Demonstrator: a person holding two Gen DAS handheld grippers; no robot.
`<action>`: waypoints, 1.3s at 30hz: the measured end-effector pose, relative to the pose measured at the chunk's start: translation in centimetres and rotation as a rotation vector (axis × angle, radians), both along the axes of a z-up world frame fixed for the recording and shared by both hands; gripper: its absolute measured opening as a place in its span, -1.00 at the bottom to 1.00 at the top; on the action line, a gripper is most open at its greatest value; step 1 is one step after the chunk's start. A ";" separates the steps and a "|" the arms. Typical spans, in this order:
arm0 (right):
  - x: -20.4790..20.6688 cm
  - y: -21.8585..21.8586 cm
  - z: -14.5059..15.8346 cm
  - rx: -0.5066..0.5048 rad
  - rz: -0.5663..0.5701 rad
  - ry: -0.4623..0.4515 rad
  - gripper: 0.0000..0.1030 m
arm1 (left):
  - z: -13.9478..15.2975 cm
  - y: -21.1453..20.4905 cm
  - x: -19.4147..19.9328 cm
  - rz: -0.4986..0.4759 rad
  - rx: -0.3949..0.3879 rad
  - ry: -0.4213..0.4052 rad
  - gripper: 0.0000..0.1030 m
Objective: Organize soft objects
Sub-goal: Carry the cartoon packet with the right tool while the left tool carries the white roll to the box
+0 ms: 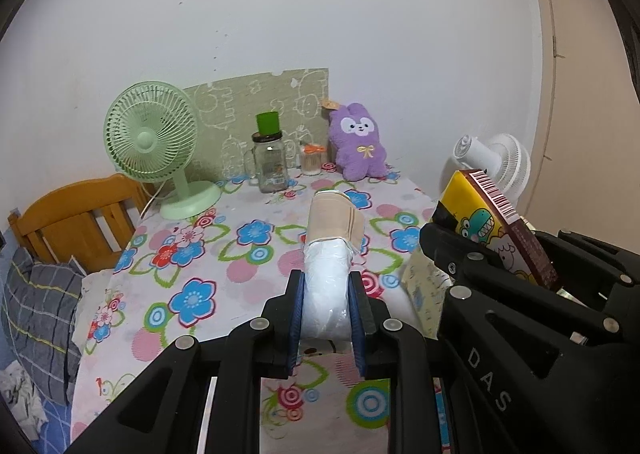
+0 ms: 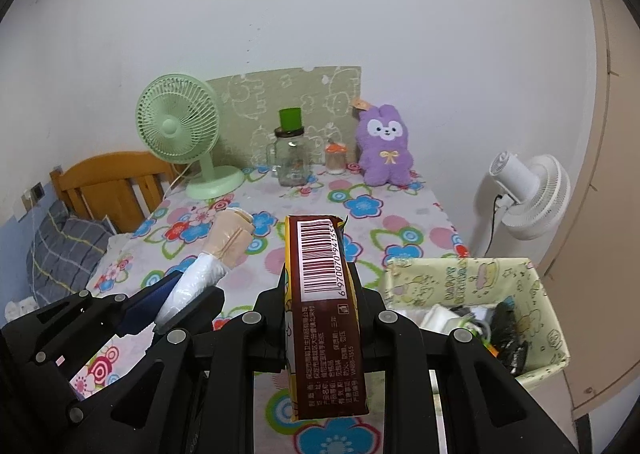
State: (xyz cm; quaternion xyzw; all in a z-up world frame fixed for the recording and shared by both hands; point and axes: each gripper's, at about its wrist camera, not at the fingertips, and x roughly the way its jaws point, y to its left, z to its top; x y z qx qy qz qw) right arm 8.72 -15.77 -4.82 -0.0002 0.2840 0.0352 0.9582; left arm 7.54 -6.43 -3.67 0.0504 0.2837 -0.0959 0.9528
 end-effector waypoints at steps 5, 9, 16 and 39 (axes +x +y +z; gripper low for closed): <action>0.0 -1.9 0.2 0.001 -0.020 -0.006 -0.52 | 0.1 -1.8 -0.1 -0.027 -0.004 -0.007 -0.62; 0.1 -3.4 0.1 0.007 -0.042 -0.005 -0.52 | 0.0 -3.3 0.2 -0.053 -0.005 -0.006 -0.61; 0.3 -6.0 -0.3 0.015 -0.083 0.005 -0.52 | -0.3 -5.8 0.8 -0.102 -0.012 0.008 -0.61; 1.9 -13.0 -3.2 0.039 -0.196 0.067 -0.51 | -3.0 -12.7 2.9 -0.222 -0.031 0.087 -0.59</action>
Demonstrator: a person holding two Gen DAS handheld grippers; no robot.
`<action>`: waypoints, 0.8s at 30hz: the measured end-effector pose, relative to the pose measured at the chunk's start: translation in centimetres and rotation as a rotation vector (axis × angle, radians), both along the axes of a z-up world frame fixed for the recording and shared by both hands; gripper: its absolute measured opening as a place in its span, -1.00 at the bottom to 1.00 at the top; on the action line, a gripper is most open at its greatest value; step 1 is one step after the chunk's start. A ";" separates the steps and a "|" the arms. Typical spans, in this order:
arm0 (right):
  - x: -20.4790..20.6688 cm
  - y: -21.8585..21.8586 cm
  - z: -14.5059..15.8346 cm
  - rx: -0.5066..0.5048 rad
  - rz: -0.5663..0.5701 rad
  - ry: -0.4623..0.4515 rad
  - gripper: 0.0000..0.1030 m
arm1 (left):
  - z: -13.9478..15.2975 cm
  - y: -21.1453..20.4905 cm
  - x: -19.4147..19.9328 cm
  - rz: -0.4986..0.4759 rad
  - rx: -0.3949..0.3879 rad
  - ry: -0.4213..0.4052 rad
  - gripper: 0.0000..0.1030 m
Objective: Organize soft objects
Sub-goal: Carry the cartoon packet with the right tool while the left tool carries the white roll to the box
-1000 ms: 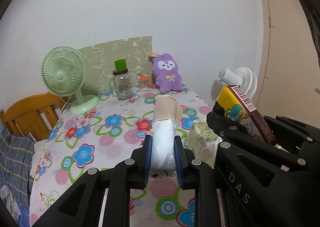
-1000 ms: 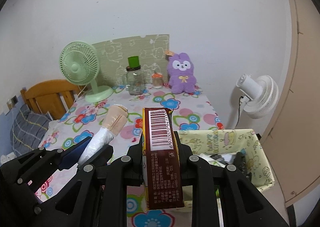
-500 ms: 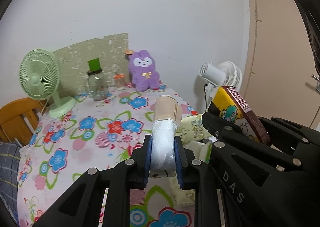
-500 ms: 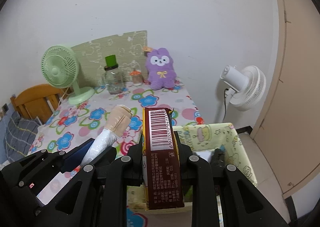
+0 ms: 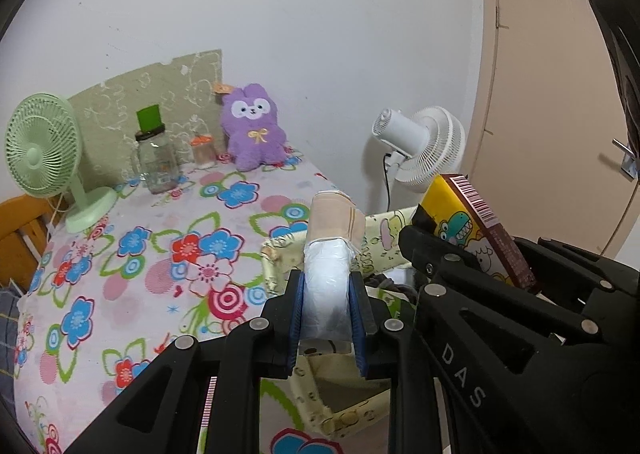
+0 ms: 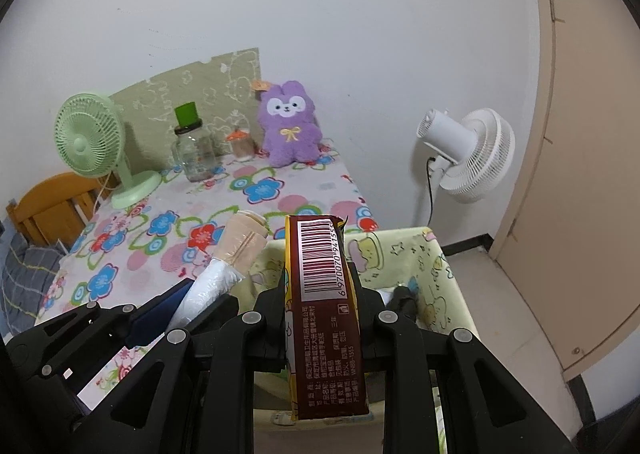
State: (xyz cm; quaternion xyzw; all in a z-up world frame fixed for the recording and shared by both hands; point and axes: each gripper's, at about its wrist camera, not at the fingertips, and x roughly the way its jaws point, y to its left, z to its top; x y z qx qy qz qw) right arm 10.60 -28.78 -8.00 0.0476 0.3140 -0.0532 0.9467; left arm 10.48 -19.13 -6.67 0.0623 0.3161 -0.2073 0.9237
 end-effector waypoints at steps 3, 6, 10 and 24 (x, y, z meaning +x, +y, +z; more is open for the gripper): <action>0.3 -0.7 -0.6 0.006 -0.014 0.017 -0.51 | -0.6 -0.7 0.4 -0.013 0.002 0.017 -0.59; 0.5 -1.3 -1.2 0.013 -0.027 0.033 -0.51 | -1.2 -1.3 0.7 -0.033 0.008 0.037 -0.57; 0.8 -2.1 -2.0 0.026 -0.047 0.052 -0.52 | -1.9 -1.9 1.0 -0.046 0.018 0.055 -0.32; 2.7 -1.8 -2.7 0.056 -0.021 0.069 -0.48 | -2.2 -1.3 2.6 0.018 0.044 0.087 0.60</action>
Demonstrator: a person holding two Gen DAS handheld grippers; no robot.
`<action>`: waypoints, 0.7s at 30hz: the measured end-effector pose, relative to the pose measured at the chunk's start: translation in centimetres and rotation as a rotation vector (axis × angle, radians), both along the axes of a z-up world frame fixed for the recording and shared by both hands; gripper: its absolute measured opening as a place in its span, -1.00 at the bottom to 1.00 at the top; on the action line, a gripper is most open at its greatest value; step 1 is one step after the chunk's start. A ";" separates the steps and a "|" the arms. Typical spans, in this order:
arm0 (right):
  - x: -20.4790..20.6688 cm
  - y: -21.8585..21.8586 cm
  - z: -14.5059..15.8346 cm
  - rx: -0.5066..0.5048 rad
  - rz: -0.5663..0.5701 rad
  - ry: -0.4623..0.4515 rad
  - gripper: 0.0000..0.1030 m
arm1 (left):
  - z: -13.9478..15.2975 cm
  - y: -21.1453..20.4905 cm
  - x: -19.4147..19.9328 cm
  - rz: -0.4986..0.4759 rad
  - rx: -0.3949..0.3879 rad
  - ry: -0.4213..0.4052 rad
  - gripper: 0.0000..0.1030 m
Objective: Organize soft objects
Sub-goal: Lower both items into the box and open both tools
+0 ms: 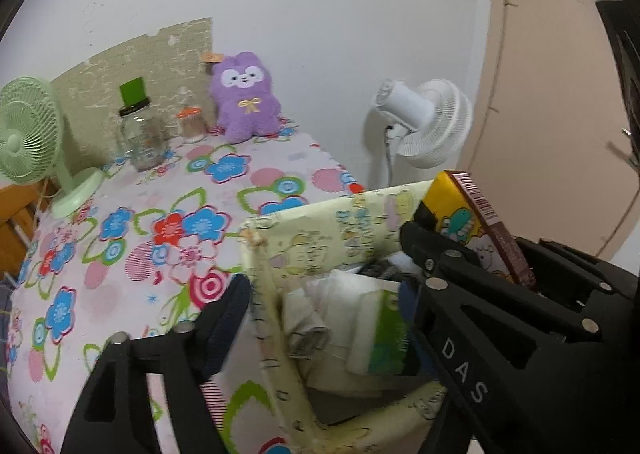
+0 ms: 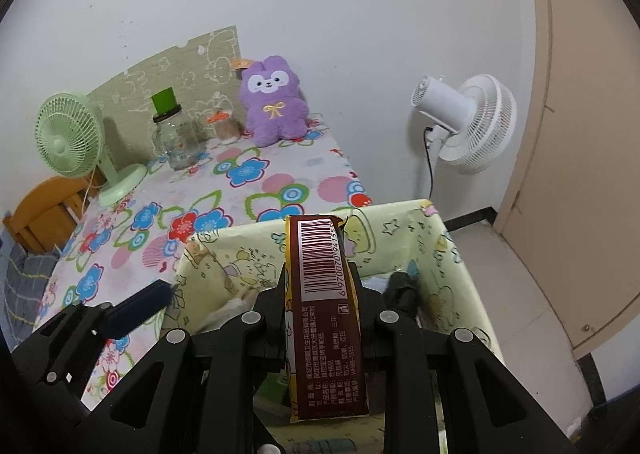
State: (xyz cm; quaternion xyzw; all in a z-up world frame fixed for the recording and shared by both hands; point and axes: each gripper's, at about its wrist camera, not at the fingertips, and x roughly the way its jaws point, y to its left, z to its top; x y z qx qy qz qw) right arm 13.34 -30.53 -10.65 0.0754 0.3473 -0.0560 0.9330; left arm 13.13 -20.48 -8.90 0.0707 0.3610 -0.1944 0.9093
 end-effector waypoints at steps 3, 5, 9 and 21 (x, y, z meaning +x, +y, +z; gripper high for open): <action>0.5 0.5 0.0 -0.002 0.021 0.007 -0.18 | 0.1 0.5 0.3 0.010 0.004 -0.001 0.62; 0.6 0.8 0.1 0.002 0.030 0.002 0.15 | 0.2 0.8 0.4 0.016 0.005 -0.004 0.62; 0.6 1.6 0.7 -0.019 0.038 -0.024 0.38 | 0.7 1.4 0.3 0.024 0.020 -0.020 0.67; -0.8 4.2 2.4 -0.060 0.041 -0.060 0.66 | 2.0 4.2 -0.9 0.064 0.030 -0.049 0.86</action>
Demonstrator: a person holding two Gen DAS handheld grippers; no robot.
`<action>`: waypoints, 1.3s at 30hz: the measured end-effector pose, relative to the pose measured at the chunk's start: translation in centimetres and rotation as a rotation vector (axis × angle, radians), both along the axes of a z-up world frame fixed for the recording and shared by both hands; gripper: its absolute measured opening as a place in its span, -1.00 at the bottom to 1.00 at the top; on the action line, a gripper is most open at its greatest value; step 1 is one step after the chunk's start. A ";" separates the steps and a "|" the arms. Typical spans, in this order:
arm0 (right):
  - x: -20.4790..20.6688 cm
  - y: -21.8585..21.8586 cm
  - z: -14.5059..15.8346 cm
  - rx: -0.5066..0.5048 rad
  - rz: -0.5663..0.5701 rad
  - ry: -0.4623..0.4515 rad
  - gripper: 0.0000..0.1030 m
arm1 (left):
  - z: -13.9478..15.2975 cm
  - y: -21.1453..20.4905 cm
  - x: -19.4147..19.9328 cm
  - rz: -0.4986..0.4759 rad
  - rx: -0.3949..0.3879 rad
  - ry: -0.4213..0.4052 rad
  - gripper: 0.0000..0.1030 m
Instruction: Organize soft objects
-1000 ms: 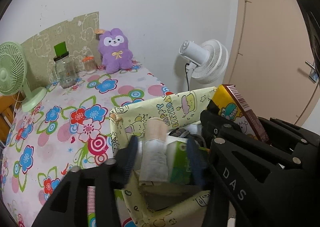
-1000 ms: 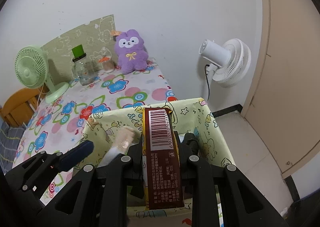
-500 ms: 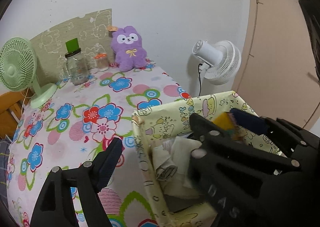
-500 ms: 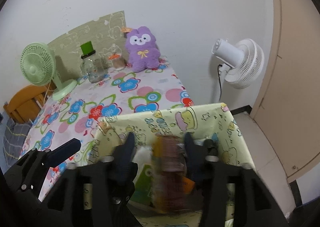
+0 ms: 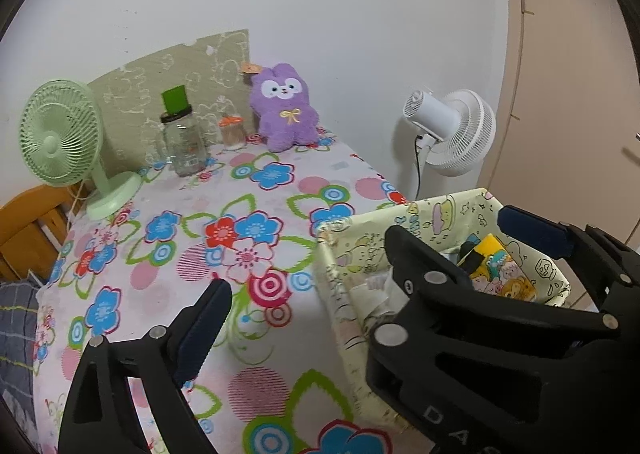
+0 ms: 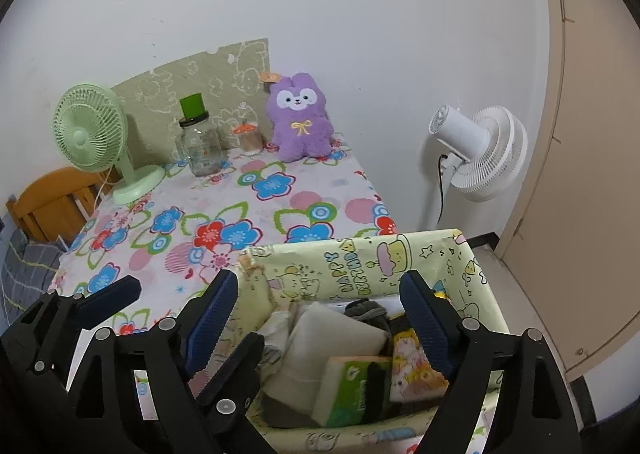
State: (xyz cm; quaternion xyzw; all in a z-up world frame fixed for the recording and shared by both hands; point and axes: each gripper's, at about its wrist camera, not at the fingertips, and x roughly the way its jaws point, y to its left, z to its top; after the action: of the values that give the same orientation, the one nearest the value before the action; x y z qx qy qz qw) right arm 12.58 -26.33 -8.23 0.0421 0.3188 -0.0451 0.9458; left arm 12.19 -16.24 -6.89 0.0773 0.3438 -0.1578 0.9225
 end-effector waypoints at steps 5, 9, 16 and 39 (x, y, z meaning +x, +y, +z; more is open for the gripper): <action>-1.1 1.4 0.9 -0.004 0.006 -0.023 0.67 | 0.8 2.0 -0.9 0.034 -0.007 -0.022 0.92; -2.1 2.8 1.5 -0.010 0.018 -0.041 0.67 | 1.5 3.6 -1.7 0.062 -0.008 -0.039 0.94; -3.9 4.9 2.5 -0.017 0.051 -0.068 0.68 | 2.4 6.5 -3.3 0.111 -0.017 -0.062 0.97; -9.0 8.5 4.6 -0.041 0.111 -0.140 0.76 | 4.3 12.7 -8.7 0.256 -0.015 -0.145 0.99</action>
State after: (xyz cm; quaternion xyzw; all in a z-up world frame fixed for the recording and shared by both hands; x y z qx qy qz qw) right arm 3.60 -17.86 -3.68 0.0077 0.2527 0.0041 0.9675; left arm 3.49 -3.52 -2.62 0.0373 0.2819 -0.0355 0.9581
